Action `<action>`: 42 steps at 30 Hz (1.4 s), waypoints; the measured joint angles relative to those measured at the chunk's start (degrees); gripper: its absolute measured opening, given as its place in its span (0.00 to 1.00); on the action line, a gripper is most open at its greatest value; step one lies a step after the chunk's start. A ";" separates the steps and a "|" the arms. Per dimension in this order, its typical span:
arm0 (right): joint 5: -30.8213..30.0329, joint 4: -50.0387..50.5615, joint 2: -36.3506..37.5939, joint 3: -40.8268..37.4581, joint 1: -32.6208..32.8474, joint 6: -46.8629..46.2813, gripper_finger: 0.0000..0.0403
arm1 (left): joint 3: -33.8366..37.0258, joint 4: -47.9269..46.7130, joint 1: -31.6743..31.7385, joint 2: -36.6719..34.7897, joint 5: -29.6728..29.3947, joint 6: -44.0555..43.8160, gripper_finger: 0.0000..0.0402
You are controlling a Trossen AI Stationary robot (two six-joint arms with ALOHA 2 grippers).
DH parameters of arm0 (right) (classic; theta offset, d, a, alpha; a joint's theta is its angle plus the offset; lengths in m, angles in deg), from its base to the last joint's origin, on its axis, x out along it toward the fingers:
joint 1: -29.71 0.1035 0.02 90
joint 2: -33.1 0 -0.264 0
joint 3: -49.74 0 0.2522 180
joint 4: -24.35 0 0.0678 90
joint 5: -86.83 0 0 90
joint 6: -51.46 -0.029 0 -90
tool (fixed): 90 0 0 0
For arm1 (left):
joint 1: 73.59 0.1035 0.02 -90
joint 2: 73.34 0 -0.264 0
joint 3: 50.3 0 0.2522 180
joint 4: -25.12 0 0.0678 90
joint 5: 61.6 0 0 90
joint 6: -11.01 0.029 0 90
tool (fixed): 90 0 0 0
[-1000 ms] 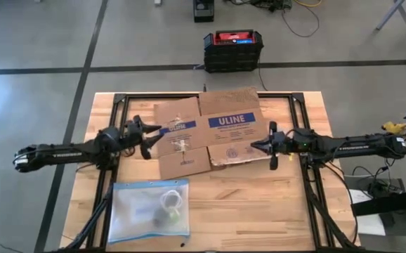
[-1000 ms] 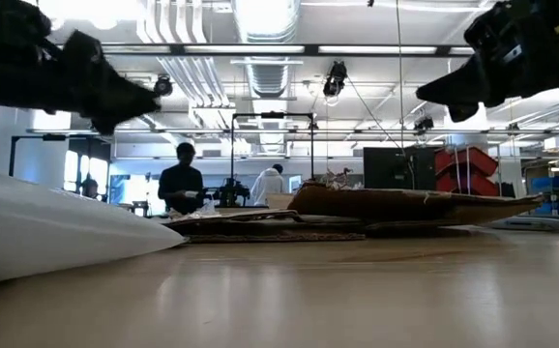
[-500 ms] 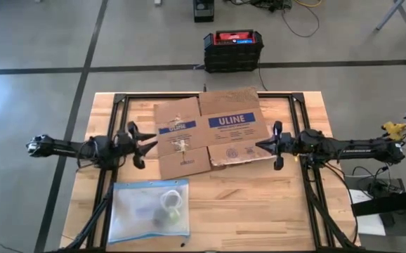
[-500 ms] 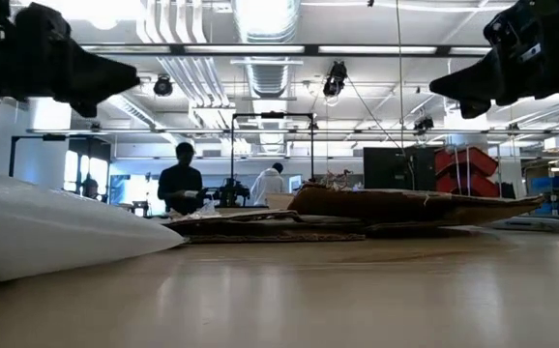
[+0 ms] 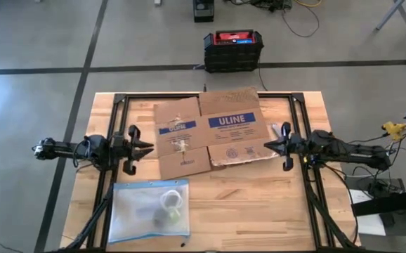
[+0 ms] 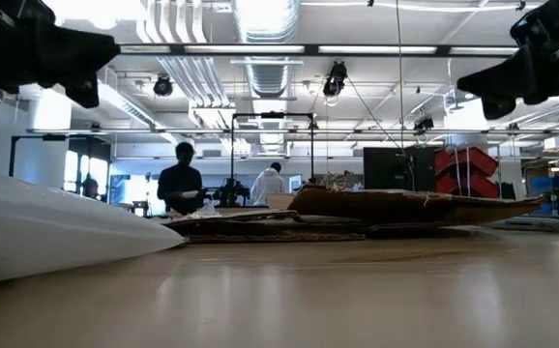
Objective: Pack items into zip bag
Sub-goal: Return to Home Position
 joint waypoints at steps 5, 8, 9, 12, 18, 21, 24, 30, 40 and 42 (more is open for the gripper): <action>-2.91 0.28 -3.42 -0.22 -0.02 -0.75 0.00 | 0.00 -0.48 0.08 0.73 -0.96 -1.13 0.07; -2.80 0.75 -5.12 -0.21 -0.02 -0.78 0.00 | -0.03 -1.01 0.08 1.39 -0.77 -1.00 0.07; -2.81 0.89 -5.68 -0.21 -0.01 -0.78 0.00 | -0.04 -1.50 0.08 1.51 -0.78 -0.97 0.07; -2.80 0.84 -6.84 -0.21 -0.02 -0.78 0.00 | -0.02 -1.69 0.08 2.34 -0.78 -0.95 0.08; -2.82 0.98 -8.57 -0.21 -0.02 -0.76 0.00 | -0.02 -1.82 0.08 4.03 -0.76 -0.95 0.08; -2.82 0.93 -9.17 -0.21 -0.02 -0.78 0.00 | -0.02 -1.74 0.08 4.91 -0.77 -0.94 0.08; -2.82 1.02 -9.25 -0.21 -0.02 -0.75 0.00 | -0.02 -1.91 0.08 5.85 -0.76 -0.93 0.08; -2.82 0.95 -9.23 -0.19 -0.01 -0.75 0.00 | -0.02 -2.08 0.08 7.81 -0.77 -0.93 0.08; -2.82 1.00 -9.23 -0.19 -0.02 -0.75 0.00 | -0.01 -2.05 0.08 11.18 -0.76 -0.93 0.08; -2.82 1.02 -9.23 -0.19 -0.02 -0.75 0.00 | -0.01 -2.06 0.08 11.79 -0.76 -0.93 0.08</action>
